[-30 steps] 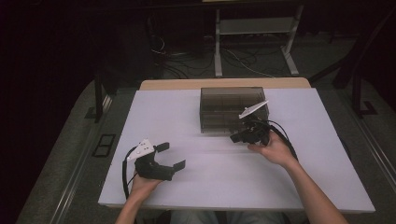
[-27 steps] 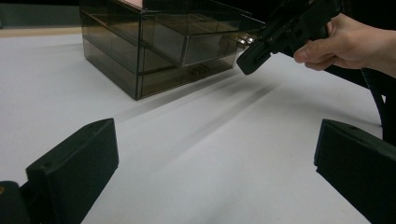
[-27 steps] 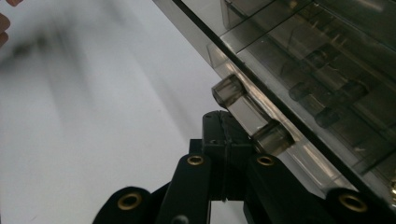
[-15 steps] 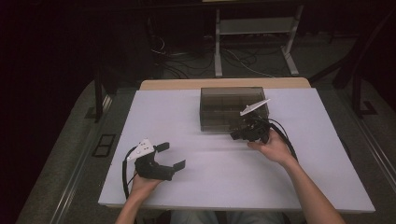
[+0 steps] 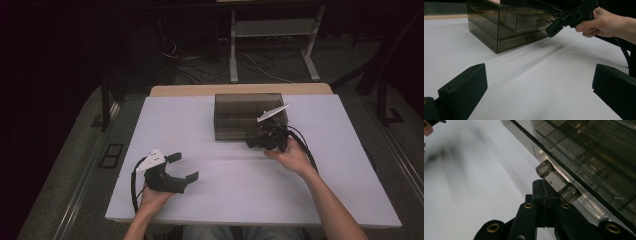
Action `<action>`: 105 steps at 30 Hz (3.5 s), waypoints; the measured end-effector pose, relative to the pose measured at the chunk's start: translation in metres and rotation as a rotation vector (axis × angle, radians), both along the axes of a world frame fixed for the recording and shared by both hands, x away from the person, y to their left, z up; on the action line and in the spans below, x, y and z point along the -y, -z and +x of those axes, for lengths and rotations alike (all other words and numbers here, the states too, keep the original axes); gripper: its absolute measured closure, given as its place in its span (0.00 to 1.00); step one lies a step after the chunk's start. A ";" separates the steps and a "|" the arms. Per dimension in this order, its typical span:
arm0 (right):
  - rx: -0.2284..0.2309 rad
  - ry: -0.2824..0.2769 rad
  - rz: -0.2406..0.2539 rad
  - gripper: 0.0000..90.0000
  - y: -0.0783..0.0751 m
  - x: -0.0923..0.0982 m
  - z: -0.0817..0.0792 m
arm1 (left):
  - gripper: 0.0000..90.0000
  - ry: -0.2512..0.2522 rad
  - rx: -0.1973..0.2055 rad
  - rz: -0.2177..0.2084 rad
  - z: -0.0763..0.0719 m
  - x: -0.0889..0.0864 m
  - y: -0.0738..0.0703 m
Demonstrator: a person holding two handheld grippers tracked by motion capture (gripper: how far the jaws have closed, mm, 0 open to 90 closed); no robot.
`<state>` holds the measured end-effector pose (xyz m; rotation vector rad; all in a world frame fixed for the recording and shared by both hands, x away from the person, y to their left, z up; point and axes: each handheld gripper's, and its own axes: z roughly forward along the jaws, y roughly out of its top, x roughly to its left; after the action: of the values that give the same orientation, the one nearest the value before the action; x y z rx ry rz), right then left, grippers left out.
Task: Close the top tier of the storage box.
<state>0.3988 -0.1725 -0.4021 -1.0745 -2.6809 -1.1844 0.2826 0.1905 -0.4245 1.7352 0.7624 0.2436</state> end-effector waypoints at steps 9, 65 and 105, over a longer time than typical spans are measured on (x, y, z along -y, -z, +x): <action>0.004 0.016 0.023 0.99 0.002 0.000 0.006 | 0.00 0.001 0.000 0.002 0.000 0.000 0.000; 0.031 0.101 0.056 0.99 0.004 0.001 0.030 | 0.00 -0.002 0.000 -0.006 0.001 -0.002 0.000; 0.080 0.069 0.047 0.00 -0.017 0.037 -0.055 | 0.00 -0.003 -0.003 -0.006 -0.001 0.000 0.000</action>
<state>0.3438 -0.2099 -0.3846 -1.1452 -2.6791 -1.3224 0.2820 0.1910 -0.4244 1.7297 0.7673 0.2404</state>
